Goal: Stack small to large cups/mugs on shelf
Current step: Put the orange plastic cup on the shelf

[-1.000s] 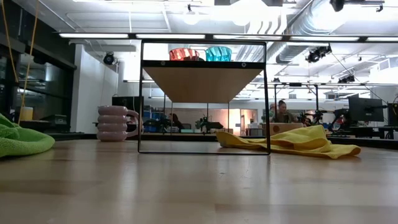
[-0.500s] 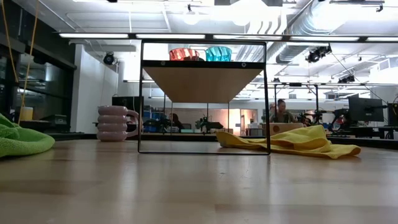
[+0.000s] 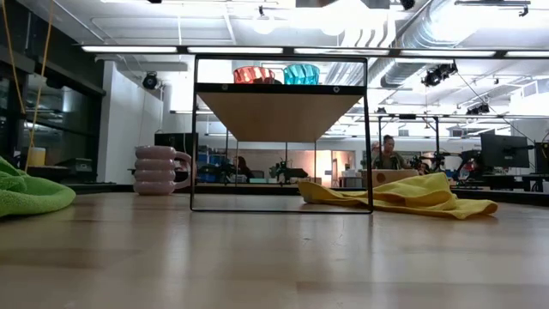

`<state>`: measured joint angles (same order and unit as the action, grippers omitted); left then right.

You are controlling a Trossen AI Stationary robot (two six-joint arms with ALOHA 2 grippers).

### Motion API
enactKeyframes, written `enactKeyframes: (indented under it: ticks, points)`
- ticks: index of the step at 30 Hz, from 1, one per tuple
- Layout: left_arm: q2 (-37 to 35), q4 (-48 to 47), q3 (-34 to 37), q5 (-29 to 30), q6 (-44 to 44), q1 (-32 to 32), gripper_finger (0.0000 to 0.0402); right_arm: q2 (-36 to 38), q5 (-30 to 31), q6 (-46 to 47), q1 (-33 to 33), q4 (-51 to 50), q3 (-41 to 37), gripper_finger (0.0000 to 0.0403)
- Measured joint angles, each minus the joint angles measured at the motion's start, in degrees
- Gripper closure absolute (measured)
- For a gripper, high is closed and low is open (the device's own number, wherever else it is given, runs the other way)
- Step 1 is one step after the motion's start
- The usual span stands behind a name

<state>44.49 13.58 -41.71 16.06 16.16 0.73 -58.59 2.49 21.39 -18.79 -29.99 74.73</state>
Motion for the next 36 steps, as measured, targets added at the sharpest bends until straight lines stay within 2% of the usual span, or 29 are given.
enactKeyframes:
  ticks: [4,8,17,26,33,36]
  points:
    - [0.0,0.0,0.0,0.0,0.2,0.0,0.0229,-10.7,8.6,0.9,-0.1,-14.9,11.7,0.0403]
    - [0.0,0.0,0.0,0.0,0.2,0.0,0.0229,-19.9,12.5,4.0,-0.1,-25.6,19.9,0.0403]
    - [0.0,0.0,0.0,0.1,0.2,0.0,0.0229,-33.5,13.3,9.0,-0.1,-30.6,26.4,0.0403]
    - [0.0,0.0,0.0,0.1,0.2,0.0,0.0229,-39.2,16.1,15.4,-1.7,-31.0,27.8,0.0403]
    - [0.0,0.0,0.0,0.1,0.7,0.0,0.0229,-39.6,15.2,18.4,-2.7,-32.7,27.8,0.0403]
    - [0.0,0.0,0.0,0.1,0.7,0.0,0.0229,-39.6,12.7,18.7,-3.1,-32.7,27.7,0.0403]
